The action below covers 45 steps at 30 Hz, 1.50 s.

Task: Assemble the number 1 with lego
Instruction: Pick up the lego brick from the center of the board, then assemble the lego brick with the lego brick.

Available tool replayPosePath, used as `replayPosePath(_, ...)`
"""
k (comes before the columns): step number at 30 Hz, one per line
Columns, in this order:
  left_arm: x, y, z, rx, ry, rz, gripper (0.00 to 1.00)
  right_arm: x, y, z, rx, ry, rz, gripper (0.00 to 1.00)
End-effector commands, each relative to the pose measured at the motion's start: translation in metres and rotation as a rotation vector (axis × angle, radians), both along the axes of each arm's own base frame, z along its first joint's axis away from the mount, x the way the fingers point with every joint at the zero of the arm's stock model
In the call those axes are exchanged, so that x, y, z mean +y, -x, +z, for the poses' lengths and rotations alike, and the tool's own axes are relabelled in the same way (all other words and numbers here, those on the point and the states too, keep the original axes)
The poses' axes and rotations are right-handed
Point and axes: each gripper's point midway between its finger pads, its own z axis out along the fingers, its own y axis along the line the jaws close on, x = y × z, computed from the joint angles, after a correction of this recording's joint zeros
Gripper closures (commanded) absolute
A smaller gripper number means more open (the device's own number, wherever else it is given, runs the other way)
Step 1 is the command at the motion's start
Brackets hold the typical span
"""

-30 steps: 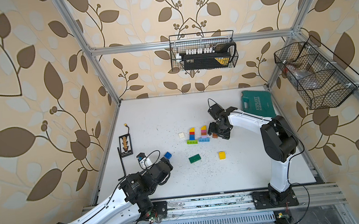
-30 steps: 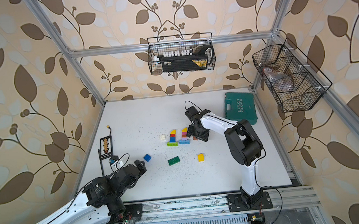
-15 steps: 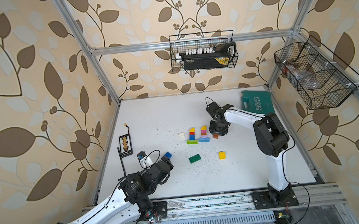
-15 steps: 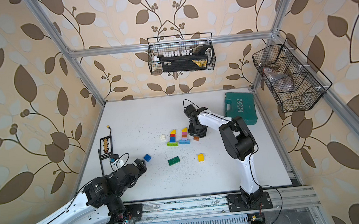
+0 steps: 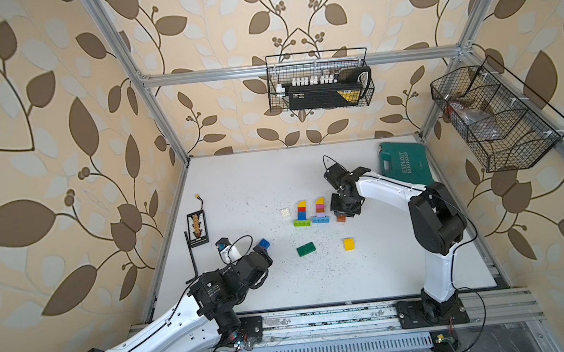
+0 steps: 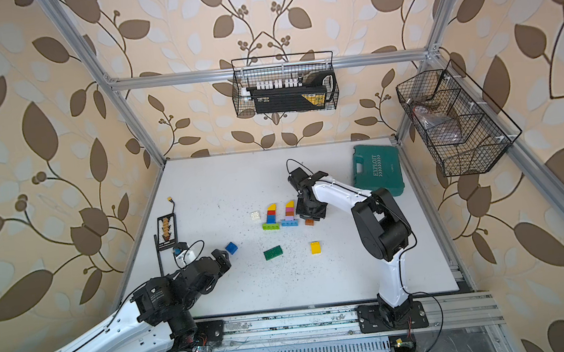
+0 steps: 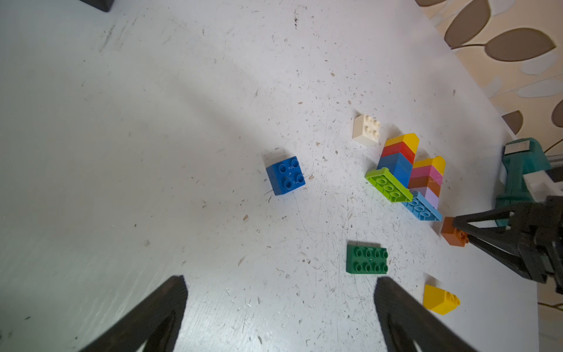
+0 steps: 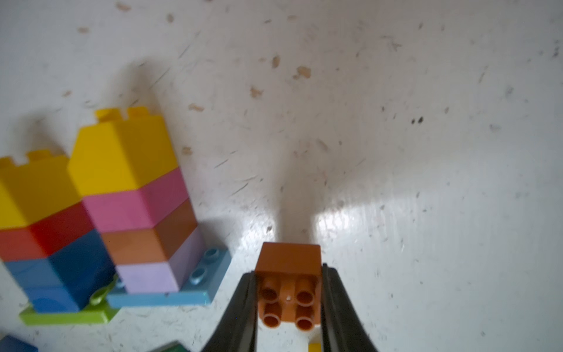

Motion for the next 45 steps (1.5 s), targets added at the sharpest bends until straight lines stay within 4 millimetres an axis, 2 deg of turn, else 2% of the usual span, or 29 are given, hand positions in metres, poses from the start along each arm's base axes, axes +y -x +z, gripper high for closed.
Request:
replayPosePath(1,0.003,-0.004,0.008,-0.021,0.000,0.019,0.01,0.015,0.030,0.024,-0.030,0.068,0.109,0.85)
replayPosePath(3,0.003,-0.003,0.007,-0.017,0.004,0.020,0.01,0.027,0.045,0.032,-0.043,0.081,0.158,0.86)
replayPosePath(6,0.004,-0.002,0.007,-0.018,0.010,0.021,0.01,0.056,0.068,0.039,-0.056,0.029,0.229,0.86)
replayPosePath(9,0.004,-0.001,0.007,-0.019,0.018,0.020,0.01,0.090,0.087,0.037,-0.044,-0.052,0.291,0.88)
replayPosePath(13,0.007,0.002,0.006,-0.015,0.026,0.028,0.01,0.126,0.102,0.031,-0.041,-0.088,0.368,0.88)
replayPosePath(15,0.009,0.003,0.006,-0.018,0.035,0.033,0.01,0.135,0.104,0.026,-0.029,-0.073,0.390,0.89)
replayPosePath(20,0.013,0.005,0.005,-0.036,0.068,0.039,0.01,0.145,0.102,0.011,-0.010,-0.057,0.398,0.89)
replayPosePath(26,0.015,0.005,0.006,-0.055,0.082,0.041,0.01,0.147,0.099,-0.006,0.008,-0.032,0.407,0.90)
replayPosePath(37,0.013,0.004,0.007,-0.061,0.081,0.031,0.01,0.136,0.084,-0.010,0.031,-0.048,0.404,0.92)
replayPosePath(45,0.013,0.004,0.007,-0.064,0.080,0.030,0.01,0.140,0.088,-0.018,0.063,-0.061,0.427,0.94)
